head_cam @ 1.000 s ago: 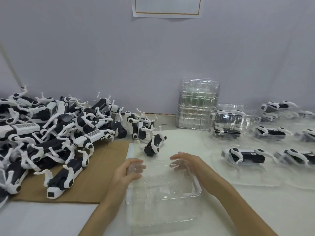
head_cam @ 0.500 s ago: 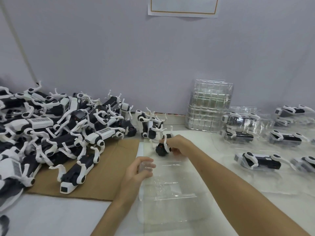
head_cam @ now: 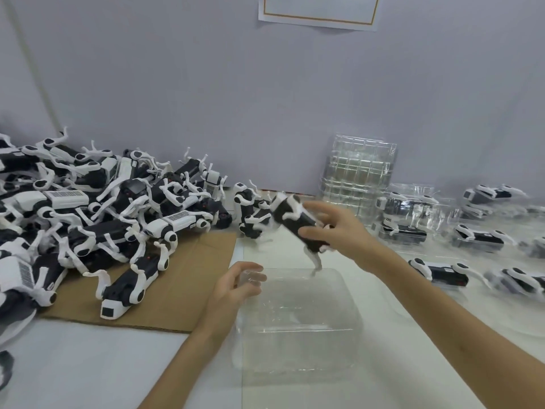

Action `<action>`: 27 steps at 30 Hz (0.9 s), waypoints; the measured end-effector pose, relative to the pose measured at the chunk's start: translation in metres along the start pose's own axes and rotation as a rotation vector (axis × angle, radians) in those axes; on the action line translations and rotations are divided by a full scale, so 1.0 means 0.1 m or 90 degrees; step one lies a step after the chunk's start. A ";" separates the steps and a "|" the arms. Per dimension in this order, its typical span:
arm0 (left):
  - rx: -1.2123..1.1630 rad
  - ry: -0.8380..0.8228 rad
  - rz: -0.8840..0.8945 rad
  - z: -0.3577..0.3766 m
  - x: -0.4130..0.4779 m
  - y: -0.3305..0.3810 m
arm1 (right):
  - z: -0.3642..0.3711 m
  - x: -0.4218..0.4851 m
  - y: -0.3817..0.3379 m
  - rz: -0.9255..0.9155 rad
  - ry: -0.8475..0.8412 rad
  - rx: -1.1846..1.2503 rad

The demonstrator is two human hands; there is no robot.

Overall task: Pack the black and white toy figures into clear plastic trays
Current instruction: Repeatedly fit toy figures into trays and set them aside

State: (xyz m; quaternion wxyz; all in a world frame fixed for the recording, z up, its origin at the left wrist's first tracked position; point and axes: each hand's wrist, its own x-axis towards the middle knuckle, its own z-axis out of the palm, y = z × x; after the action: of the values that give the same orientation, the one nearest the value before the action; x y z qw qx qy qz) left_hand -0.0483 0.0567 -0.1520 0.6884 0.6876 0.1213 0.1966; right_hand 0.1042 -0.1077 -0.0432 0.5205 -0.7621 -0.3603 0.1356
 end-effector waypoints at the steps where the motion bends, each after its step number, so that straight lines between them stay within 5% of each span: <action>1: -0.003 0.004 -0.002 0.00 0.00 0.00 | 0.01 -0.10 -0.04 -0.022 -0.055 -0.022; 8: -0.015 -0.001 0.032 0.03 -0.02 0.00 | 0.16 -0.49 0.09 -0.086 -0.181 -0.272; 16: 0.000 -0.006 0.005 0.05 -0.01 0.01 | 0.23 -0.51 0.23 -0.146 -0.195 -0.528; 22: 0.009 -0.015 0.007 0.03 -0.02 0.01 | 0.26 -0.57 0.33 -0.216 -0.105 -0.498; 27: 0.009 -0.002 0.007 0.03 -0.02 0.01 | 0.10 -0.71 0.48 -0.063 0.164 -0.053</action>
State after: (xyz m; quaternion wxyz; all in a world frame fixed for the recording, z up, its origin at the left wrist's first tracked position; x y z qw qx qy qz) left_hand -0.0492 0.0530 -0.1509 0.6827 0.6932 0.1177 0.1988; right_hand 0.0684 -0.1593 -0.1017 0.5367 -0.7752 -0.3331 -0.0044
